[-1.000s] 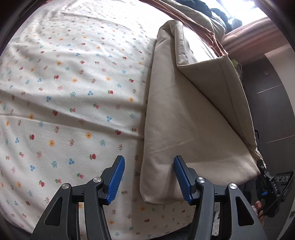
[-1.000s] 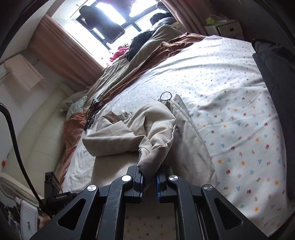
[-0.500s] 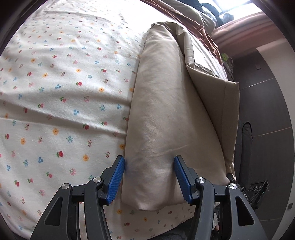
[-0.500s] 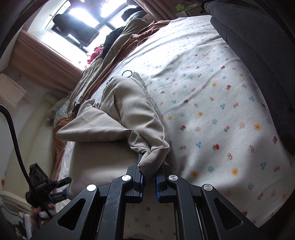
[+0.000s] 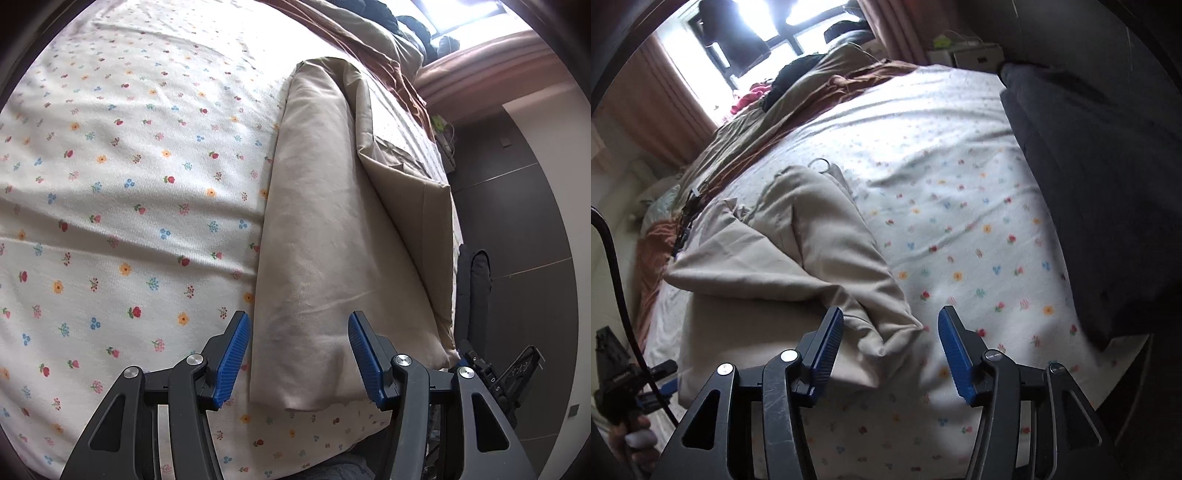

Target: Fold large clothes

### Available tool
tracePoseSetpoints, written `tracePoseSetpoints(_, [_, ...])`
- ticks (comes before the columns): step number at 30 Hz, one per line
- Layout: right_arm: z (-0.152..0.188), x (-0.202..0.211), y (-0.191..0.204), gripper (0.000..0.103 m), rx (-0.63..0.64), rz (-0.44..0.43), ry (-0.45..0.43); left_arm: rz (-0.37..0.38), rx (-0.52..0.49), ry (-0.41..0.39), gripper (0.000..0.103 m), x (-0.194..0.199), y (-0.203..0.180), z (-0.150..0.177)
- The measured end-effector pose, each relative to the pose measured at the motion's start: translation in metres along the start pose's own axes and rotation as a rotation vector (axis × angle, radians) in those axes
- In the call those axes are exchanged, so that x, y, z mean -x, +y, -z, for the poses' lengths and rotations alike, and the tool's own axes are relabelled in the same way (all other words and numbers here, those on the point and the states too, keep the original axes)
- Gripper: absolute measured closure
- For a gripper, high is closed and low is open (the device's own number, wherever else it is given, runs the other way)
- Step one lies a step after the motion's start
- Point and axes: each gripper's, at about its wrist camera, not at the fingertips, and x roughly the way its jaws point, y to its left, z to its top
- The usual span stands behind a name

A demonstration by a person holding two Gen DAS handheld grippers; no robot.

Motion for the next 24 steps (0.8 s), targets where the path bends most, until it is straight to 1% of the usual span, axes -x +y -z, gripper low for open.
tracePoseSetpoints(2, [-0.009, 0.005, 0.018, 0.049, 0.065, -0.012, -0.012, 0.010, 0.002, -0.013, 0.046, 0.007, 0.004, 0.000])
tracePoseSetpoints(5, [-0.017, 0.000, 0.053, 0.049, 0.172, -0.067, 0.010, 0.026, 0.016, -0.029, 0.046, 0.017, 0.013, -0.001])
tracePoseSetpoints(9, [-0.016, -0.019, 0.113, 0.049, 0.335, -0.105, 0.052, 0.032, 0.038, -0.045, 0.046, 0.031, 0.027, -0.002])
tracePoseSetpoints(12, [-0.012, -0.032, 0.149, 0.049, 0.415, -0.126, 0.093, 0.037, 0.069, -0.063, 0.046, 0.042, 0.042, -0.004])
tracePoseSetpoints(14, [-0.009, -0.041, 0.167, 0.049, 0.454, -0.138, 0.112, 0.027, 0.092, -0.069, 0.046, 0.048, 0.053, -0.004])
tracePoseSetpoints(16, [-0.006, -0.053, 0.183, 0.049, 0.492, -0.137, 0.132, 0.015, 0.115, -0.076, 0.046, 0.056, 0.066, -0.006])
tracePoseSetpoints(20, [-0.001, -0.076, 0.208, 0.049, 0.567, -0.131, 0.162, 0.002, 0.163, -0.123, 0.046, 0.078, 0.091, -0.008])
tracePoseSetpoints(22, [0.000, -0.087, 0.217, 0.049, 0.611, -0.087, 0.168, -0.001, 0.194, -0.137, 0.046, 0.085, 0.102, -0.009])
tracePoseSetpoints(23, [0.001, -0.092, 0.220, 0.050, 0.627, -0.066, 0.172, -0.003, 0.206, -0.139, 0.046, 0.087, 0.107, -0.008])
tracePoseSetpoints(24, [-0.001, -0.095, 0.222, 0.065, 0.634, -0.064, 0.174, -0.005, 0.213, -0.139, 0.046, 0.089, 0.110, -0.009])
